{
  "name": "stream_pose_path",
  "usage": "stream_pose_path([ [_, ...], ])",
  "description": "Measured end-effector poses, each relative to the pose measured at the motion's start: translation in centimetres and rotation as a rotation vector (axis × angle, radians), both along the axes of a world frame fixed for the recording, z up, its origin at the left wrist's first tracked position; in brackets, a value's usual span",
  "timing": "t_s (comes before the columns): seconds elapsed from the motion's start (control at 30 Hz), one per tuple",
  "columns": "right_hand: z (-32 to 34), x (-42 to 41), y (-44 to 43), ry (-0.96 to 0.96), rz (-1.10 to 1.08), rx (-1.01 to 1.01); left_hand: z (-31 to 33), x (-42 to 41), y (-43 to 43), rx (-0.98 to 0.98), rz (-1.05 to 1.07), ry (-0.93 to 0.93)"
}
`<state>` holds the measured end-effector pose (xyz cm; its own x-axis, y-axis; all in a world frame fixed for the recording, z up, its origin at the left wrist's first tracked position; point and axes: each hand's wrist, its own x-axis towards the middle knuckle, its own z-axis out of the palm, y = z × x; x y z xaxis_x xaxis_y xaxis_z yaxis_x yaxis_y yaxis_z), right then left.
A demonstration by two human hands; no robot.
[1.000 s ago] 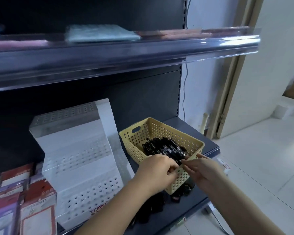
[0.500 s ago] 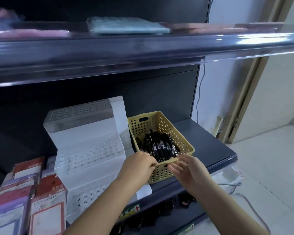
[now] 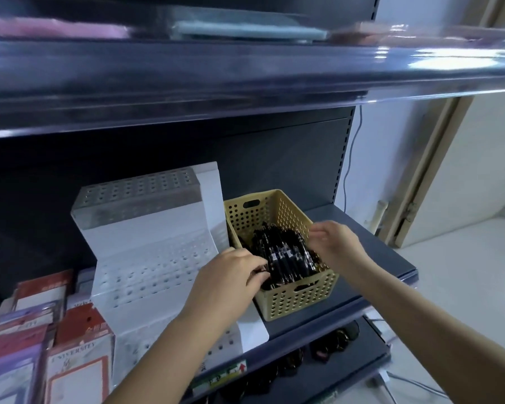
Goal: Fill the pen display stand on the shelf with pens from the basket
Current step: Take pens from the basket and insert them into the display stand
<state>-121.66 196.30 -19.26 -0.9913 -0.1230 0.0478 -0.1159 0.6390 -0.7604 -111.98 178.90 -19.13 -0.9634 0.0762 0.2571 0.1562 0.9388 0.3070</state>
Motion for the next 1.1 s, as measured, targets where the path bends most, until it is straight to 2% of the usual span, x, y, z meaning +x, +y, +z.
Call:
stream_pose_path([
  [0.23,-1.6,-3.8,-4.5,-0.220,0.143,0.420,1.3,1.7,-3.5,-0.053,0.066,-0.007],
  [0.43,-3.6,-5.4,-5.5,-0.329,0.087,0.464,1.5,1.9,-5.4,0.024,0.114,0.030],
  [0.63,-4.6,-5.9,-6.3,-0.370,0.015,0.389,2.0,1.8,-6.4,0.116,0.134,0.082],
  [0.83,-5.1,-5.6,-6.8,-0.399,0.043,0.292,1.8,2.0,-6.5,0.164,0.121,0.072],
  [1.1,-4.6,-6.1,-6.0,-0.358,-0.011,-0.016,2.0,2.6,-5.7,0.143,0.089,0.072],
])
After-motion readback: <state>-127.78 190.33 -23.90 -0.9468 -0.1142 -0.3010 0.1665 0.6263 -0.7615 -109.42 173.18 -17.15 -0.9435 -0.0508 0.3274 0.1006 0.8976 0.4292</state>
